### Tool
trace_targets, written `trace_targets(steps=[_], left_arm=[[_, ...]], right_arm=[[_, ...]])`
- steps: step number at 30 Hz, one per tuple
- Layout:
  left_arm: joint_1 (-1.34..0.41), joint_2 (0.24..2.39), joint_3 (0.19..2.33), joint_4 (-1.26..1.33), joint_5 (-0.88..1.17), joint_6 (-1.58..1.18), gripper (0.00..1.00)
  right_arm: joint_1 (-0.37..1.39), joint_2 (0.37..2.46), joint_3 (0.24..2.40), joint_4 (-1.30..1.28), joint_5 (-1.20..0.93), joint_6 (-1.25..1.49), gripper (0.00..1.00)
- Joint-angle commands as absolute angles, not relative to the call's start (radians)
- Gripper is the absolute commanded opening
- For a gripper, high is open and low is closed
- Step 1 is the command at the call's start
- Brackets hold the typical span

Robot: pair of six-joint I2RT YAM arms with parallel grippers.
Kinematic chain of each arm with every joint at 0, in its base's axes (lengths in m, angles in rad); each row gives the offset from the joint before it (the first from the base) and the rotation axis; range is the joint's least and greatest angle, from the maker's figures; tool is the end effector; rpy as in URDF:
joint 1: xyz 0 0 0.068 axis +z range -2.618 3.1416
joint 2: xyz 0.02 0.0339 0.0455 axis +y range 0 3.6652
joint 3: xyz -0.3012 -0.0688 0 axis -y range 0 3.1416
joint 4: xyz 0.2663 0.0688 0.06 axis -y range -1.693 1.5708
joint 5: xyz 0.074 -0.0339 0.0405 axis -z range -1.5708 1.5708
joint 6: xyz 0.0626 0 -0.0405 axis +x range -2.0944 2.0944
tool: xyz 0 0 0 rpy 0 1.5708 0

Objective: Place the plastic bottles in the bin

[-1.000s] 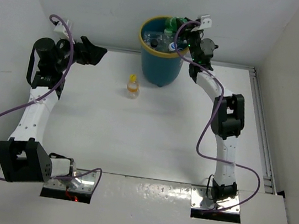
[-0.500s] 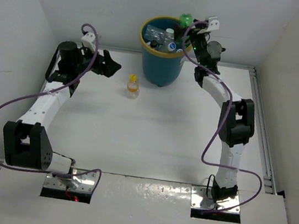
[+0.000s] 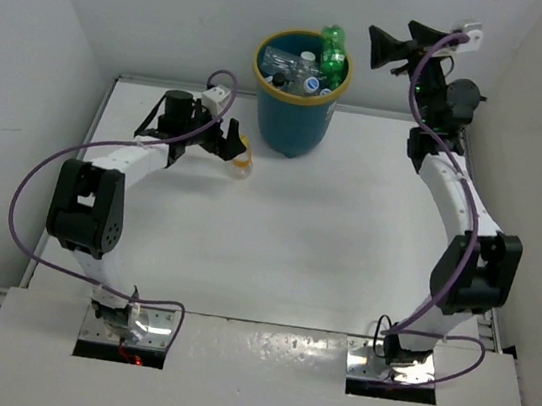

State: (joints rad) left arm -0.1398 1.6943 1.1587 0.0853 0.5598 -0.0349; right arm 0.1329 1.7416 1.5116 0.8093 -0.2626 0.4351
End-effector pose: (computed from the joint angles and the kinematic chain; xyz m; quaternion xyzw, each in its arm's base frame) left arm 0.4223 -0.0930 0.2728 0.1893 0.8053 -0.2777 0.4884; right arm 0.4505 0.0766 0.4816 -0.0429 0.4836 0.3041 0.8197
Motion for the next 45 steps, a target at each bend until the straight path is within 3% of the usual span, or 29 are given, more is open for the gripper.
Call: trace_targets(steps=[1,8,11,19,20,24,30,37,45], left_arm=[[-0.167,1.732,1.238,0.161,0.505,0.035,1.00],[-0.198,1.833,1.278,0.207,0.457,0.054,0.97],[-0.207,1.856,1.292,0.207,0.433,0.074,0.88],[-0.207,1.847,1.302,0.146,0.485,0.074,0.39],[-0.198,1.814,1.302,0.146,0.485,0.074,0.28],[-0.198,1.706,1.359,0.082,0.485,0.074,0.07],[-0.176,1.646,1.768,-0.020,0.459,-0.006,0.00],[-0.233,1.649,1.836,0.155,0.405,-0.001,0.00],[-0.284,1.888,1.942,0.460,0.423,-0.110,0.00]], right_arm=[[0.081,1.633,1.424,0.790,-0.342,0.460,1.00],[0.023,1.519,1.254,0.744,-0.385,0.457,1.00],[0.014,1.509,1.229,0.732,-0.397,0.456,1.00],[0.005,1.488,1.215,0.719,-0.419,0.460,0.97],[0.006,1.486,1.212,0.721,-0.426,0.466,0.96],[0.005,1.463,1.190,0.727,-0.456,0.462,0.94],[0.003,1.440,1.157,0.716,-0.456,0.443,0.91],[0.005,1.443,1.152,0.726,-0.446,0.434,0.90],[-0.035,1.448,1.117,0.746,-0.448,0.434,0.90]])
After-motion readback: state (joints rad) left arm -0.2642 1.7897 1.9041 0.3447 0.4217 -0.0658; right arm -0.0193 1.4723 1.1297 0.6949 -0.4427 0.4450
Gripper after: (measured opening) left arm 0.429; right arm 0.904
